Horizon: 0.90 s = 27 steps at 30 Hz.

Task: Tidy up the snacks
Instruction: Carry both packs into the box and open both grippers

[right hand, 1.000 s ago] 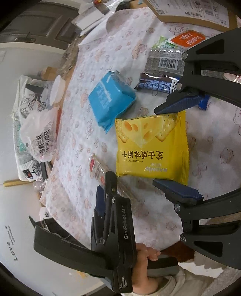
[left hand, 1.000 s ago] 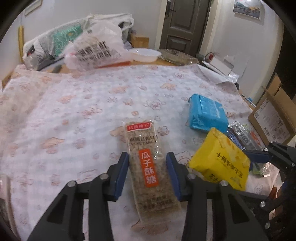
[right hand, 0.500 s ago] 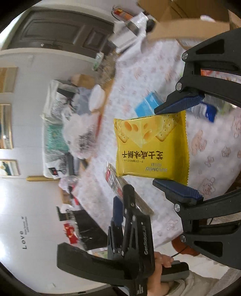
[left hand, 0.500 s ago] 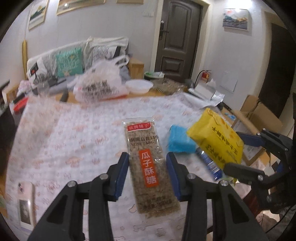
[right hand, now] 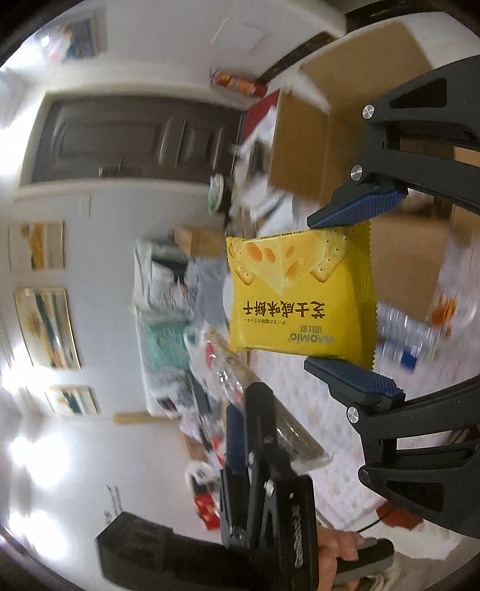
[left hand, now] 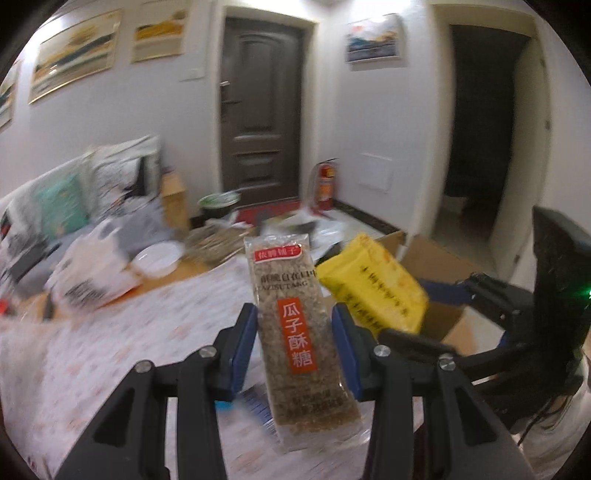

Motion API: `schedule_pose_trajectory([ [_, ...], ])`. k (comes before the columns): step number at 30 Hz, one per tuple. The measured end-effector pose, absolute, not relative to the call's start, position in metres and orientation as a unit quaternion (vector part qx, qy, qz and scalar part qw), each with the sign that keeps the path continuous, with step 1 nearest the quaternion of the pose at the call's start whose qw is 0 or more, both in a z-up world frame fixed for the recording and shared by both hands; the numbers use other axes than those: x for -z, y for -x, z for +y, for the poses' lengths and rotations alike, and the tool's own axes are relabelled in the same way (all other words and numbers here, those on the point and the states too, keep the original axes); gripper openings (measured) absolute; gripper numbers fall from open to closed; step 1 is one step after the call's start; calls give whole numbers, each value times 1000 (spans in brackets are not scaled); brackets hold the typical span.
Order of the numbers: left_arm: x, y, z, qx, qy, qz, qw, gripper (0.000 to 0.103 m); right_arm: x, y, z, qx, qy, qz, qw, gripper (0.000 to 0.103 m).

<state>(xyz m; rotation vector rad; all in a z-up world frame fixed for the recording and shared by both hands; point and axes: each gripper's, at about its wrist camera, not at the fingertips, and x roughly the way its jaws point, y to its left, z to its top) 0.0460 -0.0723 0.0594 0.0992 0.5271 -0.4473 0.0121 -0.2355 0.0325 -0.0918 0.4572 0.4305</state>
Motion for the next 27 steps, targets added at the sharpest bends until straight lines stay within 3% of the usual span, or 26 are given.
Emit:
schedule_pose_trajectory([
  [13, -37, -97, -230, 325, -91, 308, 889, 39, 0, -47, -350, -141, 8, 284, 948, 65],
  [22, -8, -124, -244, 330, -75, 358, 870, 39, 21, -63, -360, -143, 16, 313, 939, 66],
  [27, -7, -127, -239, 328, -66, 360, 871, 49, 19, -61, -356, -151, 17, 310, 939, 66],
])
